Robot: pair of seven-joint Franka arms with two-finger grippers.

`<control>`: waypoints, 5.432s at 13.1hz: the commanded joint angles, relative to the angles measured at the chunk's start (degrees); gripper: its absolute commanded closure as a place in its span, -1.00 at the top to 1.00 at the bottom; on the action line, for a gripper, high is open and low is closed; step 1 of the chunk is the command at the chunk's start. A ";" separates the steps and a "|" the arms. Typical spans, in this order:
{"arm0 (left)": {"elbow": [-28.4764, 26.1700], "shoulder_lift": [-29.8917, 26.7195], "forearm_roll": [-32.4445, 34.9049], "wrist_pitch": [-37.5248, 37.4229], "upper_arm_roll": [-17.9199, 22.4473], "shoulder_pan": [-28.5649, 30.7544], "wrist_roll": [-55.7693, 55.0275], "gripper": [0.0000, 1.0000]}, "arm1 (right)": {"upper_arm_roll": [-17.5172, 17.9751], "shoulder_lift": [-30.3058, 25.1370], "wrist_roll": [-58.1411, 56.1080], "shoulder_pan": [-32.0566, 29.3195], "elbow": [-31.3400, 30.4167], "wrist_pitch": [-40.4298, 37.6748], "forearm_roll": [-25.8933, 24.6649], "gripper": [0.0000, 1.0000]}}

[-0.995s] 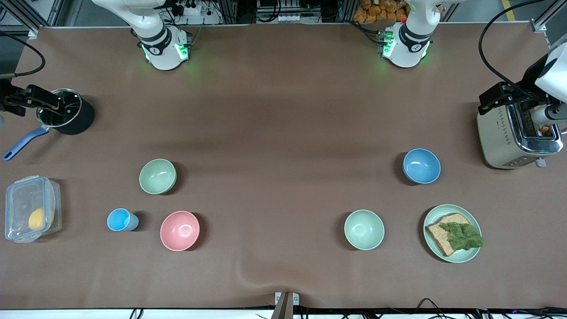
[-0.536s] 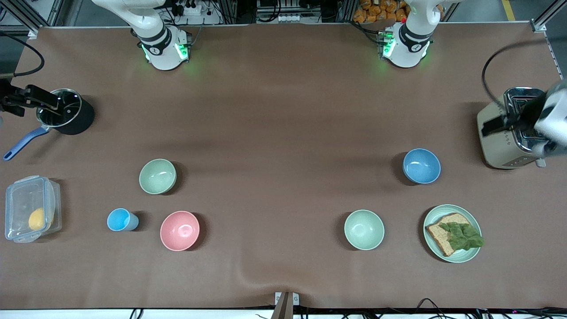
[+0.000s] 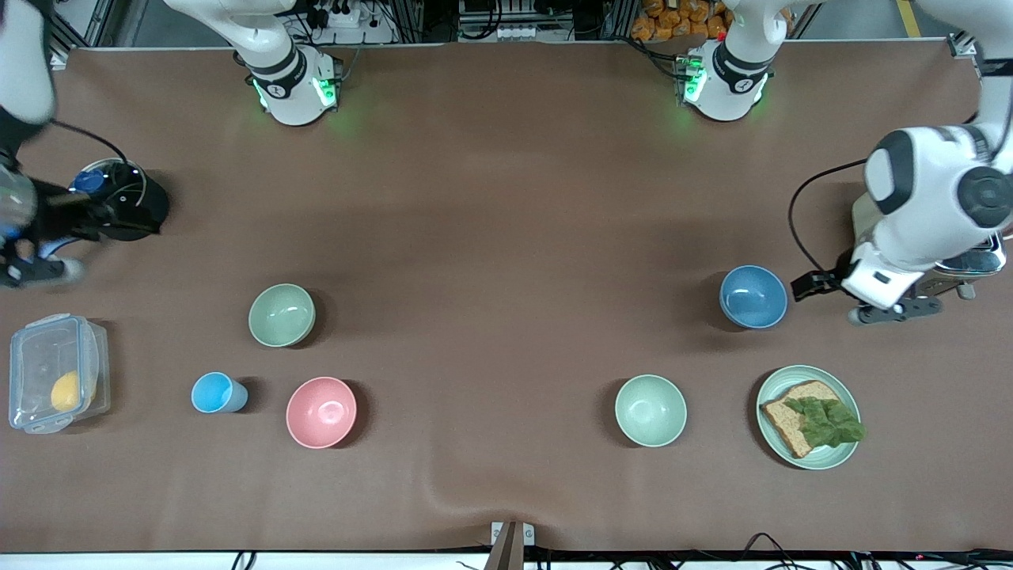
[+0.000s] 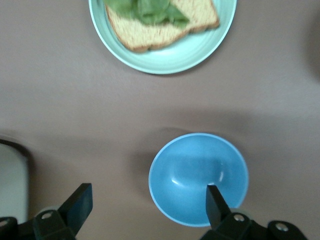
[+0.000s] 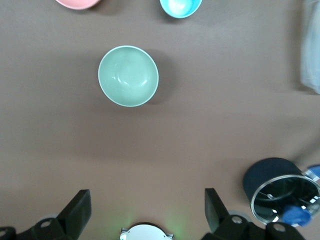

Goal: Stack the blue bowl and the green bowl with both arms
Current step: 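Lower both grippers toward the green and blue bowl rims, then close both grippers on the rims of the green and blue bowls, then carry the green bowl with the right gripper to the table center, then carry the blue bowl with the left gripper over the green bowl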

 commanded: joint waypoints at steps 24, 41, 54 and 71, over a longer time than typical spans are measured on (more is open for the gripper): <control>13.36 5.69 0.92 -12.32 -3.28 0.58 1.00 -1.00 | 0.24 26.13 -1.91 0.77 -7.90 29.01 8.60 0.05; 24.19 5.25 0.75 -26.06 -7.16 1.90 3.64 -1.00 | 16.67 22.87 34.61 3.92 -3.86 24.52 13.34 -0.96; 24.28 6.48 0.92 -25.62 -7.16 1.46 2.94 -1.00 | 16.77 33.07 61.28 25.45 1.86 53.60 20.64 -0.85; 33.06 16.05 -2.59 -19.39 -13.75 -15.75 -32.20 -1.00 | 16.59 28.49 70.55 15.88 4.22 42.08 23.63 1.00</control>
